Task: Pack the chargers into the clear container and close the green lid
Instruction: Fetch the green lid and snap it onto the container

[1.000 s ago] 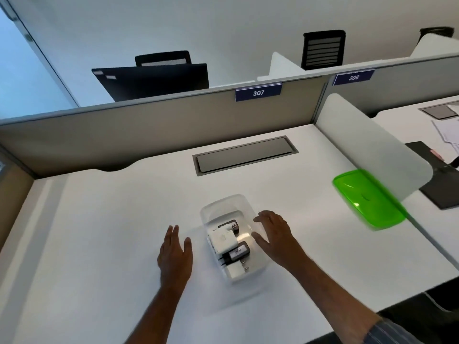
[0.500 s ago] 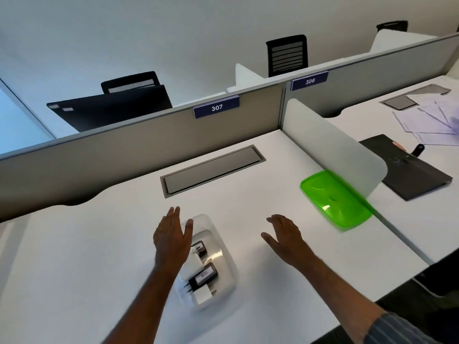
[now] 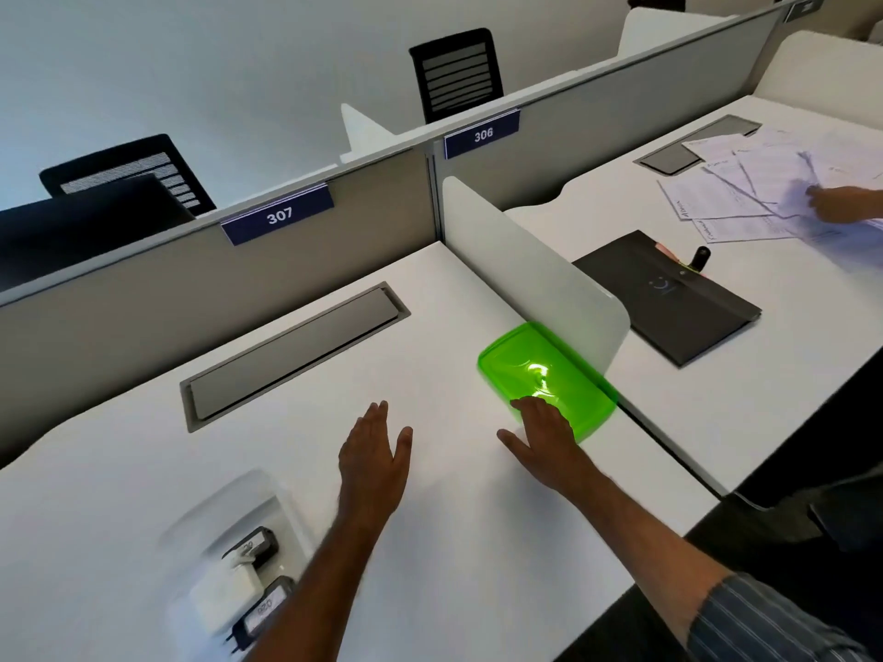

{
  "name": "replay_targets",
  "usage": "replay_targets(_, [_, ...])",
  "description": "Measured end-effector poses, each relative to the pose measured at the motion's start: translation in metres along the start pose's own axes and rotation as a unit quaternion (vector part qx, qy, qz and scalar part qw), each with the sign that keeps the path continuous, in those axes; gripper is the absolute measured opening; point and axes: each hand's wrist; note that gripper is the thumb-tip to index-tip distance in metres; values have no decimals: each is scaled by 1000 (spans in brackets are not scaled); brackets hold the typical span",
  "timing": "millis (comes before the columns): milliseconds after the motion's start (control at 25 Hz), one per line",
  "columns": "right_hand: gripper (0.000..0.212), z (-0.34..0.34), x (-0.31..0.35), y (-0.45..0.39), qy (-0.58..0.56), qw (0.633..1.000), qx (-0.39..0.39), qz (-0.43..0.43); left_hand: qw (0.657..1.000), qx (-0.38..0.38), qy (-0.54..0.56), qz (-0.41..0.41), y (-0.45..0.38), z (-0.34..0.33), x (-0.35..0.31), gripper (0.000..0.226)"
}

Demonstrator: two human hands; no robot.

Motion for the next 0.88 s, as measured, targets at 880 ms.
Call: replay_targets(880, [78, 38, -135, -34, -45, 991, -22, -125, 861, 112, 415, 271, -48, -140, -165, 50])
Point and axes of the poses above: each hand's wrist, its own y-axis away from the middle knuckle, its own z-axis out of the back of the hand, x = y × z, and after that the axes turned 1 degree about y, right-handed
